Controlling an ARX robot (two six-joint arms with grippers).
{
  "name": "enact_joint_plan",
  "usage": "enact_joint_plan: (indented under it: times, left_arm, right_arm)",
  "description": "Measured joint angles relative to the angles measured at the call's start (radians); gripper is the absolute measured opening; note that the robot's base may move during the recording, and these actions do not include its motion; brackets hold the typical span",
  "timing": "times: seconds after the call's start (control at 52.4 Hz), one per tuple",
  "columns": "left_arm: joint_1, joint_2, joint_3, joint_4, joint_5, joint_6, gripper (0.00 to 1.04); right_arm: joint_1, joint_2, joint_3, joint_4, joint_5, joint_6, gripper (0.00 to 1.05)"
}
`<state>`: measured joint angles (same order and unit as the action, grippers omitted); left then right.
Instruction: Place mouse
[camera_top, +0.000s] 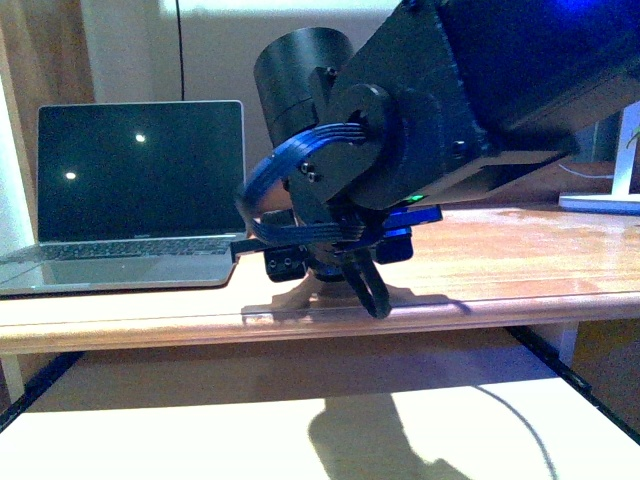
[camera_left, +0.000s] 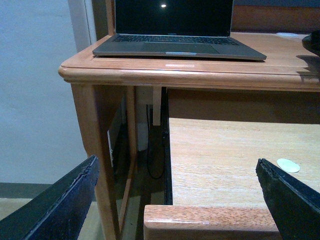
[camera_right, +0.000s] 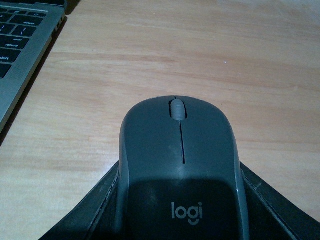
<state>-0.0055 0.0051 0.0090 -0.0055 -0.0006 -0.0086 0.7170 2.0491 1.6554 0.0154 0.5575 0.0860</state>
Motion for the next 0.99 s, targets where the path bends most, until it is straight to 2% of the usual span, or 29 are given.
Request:
enact_joint_plan:
  times: [0.153,0.325,0.401,0.611,0.821,0.917,0.993]
  left_arm:
    - [0.0,0.0,0.0,0.0,0.0,0.0,0.97]
    - [0.0,0.0,0.0,0.0,0.0,0.0,0.97]
    - [0.0,0.0,0.0,0.0,0.0,0.0,0.97]
    - [0.0,0.0,0.0,0.0,0.0,0.0,0.97]
    - [0.0,0.0,0.0,0.0,0.0,0.0,0.97]
    - [0.0,0.0,0.0,0.0,0.0,0.0,0.97]
    - [0.0,0.0,0.0,0.0,0.0,0.0,0.97]
  right_arm:
    - [0.001,0.063,0.075,-0.002,-0.001,0.016,0.55]
    - [-0.005,0.053,0.032,0.08,-0.049,0.055,0.87]
    - [-0.013,0.031,-0.012,0.123,-0.072,0.075,0.97]
    - [-0.066,-0.106,-0.181,0.278,-0.146,0.128,0.97]
    - [-0.19,-0.412,-0.505,0.483,-0.353,0.128,0.97]
    - [-0.261,-0.584,-0.735,0.558,-0.529,0.101,0.97]
    - [-0.327,-0.727,-0.95,0.581,-0.711,0.045,0.97]
